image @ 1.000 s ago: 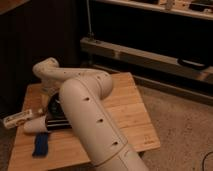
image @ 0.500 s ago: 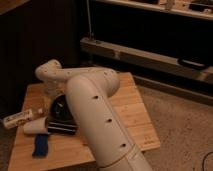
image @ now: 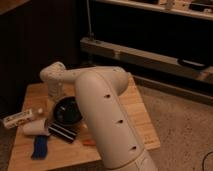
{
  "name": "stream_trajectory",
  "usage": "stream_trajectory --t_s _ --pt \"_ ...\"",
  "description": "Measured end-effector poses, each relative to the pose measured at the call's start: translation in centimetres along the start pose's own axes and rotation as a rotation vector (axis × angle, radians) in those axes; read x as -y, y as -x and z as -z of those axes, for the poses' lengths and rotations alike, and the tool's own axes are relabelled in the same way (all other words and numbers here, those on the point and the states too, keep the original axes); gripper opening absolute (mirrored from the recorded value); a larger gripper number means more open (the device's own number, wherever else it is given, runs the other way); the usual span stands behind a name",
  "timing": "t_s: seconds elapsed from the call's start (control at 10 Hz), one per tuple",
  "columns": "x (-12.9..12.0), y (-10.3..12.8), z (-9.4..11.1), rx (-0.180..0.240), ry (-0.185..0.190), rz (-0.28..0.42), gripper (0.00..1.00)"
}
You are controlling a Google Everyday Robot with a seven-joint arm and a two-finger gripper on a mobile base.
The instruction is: Push the ceramic bowl across the table
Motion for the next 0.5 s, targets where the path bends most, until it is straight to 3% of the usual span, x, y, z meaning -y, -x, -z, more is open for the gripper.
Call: stream_trajectory --t_s 0.5 --pt "-0.9 -2.2 0.4 0.035 0.022 -0.038 0.8"
